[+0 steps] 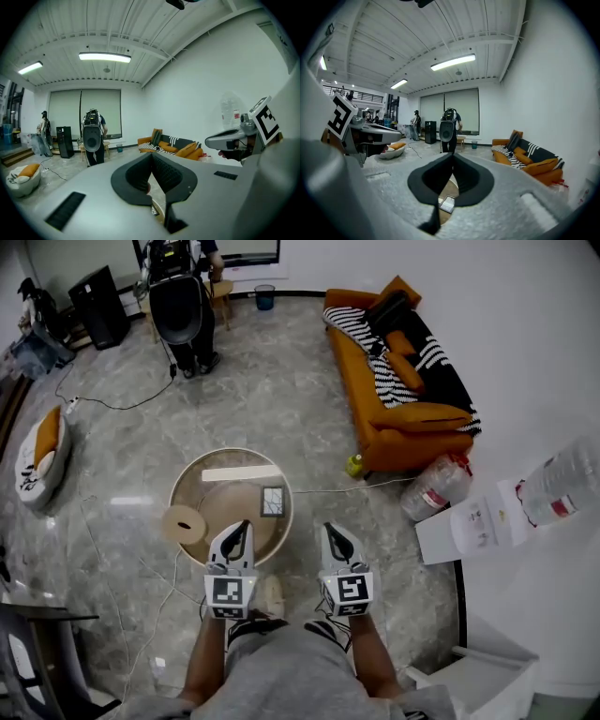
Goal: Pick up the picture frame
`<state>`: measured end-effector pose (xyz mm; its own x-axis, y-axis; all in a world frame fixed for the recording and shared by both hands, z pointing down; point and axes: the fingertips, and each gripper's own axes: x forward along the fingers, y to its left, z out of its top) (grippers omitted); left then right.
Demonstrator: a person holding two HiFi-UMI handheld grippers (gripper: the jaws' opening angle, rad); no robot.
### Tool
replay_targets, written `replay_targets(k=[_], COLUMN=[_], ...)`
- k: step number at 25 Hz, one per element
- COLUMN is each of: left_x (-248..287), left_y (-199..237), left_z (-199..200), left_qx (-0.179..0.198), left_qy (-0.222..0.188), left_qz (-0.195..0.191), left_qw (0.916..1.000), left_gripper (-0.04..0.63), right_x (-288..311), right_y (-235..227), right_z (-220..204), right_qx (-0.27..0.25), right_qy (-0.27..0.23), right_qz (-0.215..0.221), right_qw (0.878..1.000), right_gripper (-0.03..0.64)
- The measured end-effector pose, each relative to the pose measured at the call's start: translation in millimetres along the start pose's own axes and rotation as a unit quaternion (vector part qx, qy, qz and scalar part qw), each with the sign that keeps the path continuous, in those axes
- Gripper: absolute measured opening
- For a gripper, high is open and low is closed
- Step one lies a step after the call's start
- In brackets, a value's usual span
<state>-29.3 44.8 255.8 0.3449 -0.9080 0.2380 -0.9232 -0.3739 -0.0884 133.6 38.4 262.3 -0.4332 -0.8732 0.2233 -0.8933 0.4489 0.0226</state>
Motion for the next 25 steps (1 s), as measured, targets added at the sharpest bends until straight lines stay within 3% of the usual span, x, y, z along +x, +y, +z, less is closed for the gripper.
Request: replay_targets(k=[13,25], left_x=[51.3,126.8], left_y=[69.7,97.8], left_z=[-36.2,-124.8], left_qx=[-0.028,-0.041], left_qy=[0.021,0.076], left_qz=[-0.012,0.007], left_qw=[0.9993,0.9962], left_gripper=[0.017,0.017], right_x=[86.9,177.2], right_y=[8.6,-9.0], right_z=[-12.2,-98.0], right_qx=[-0.011,0.025], right_qy=[0.034,0.082], right_qz=[-0.008,0.022], right_qw=[0.999,0.996], right_gripper=[-0.002,-0.001])
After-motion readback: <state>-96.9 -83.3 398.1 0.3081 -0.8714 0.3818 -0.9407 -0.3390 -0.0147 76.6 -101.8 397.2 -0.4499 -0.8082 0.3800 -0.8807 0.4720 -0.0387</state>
